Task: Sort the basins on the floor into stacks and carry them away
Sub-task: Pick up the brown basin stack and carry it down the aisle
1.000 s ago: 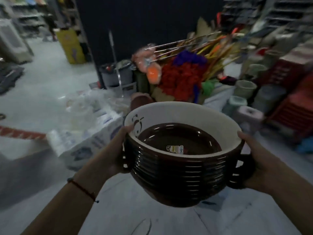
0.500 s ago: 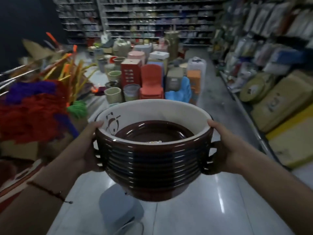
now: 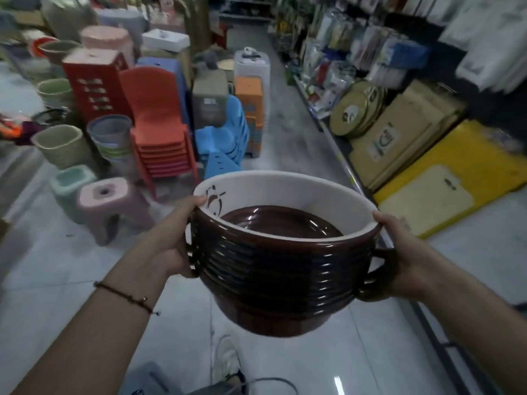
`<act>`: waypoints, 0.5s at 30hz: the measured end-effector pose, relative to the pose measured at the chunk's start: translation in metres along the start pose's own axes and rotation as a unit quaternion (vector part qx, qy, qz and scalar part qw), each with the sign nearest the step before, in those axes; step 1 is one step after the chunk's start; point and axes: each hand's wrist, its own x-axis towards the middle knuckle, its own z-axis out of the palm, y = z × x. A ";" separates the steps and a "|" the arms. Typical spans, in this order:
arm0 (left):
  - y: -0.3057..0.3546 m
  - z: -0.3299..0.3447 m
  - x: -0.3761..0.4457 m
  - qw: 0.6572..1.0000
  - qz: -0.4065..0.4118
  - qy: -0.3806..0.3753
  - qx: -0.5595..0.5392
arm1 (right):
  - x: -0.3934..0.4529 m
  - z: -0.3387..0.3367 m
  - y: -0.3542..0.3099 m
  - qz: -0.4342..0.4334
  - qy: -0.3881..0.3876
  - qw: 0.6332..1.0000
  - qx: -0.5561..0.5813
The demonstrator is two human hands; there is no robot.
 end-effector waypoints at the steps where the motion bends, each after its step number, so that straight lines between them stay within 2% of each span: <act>1: 0.020 0.013 0.016 1.000 -0.005 -0.006 0.005 | 0.009 0.006 -0.016 -0.005 0.008 1.000 0.013; 7: 0.124 0.094 0.083 0.996 -0.010 -0.050 0.077 | 0.039 0.010 -0.095 -0.008 0.014 0.993 0.119; 15: 0.208 0.196 0.182 0.987 -0.015 -0.090 0.133 | 0.144 -0.015 -0.217 0.030 0.019 0.986 0.161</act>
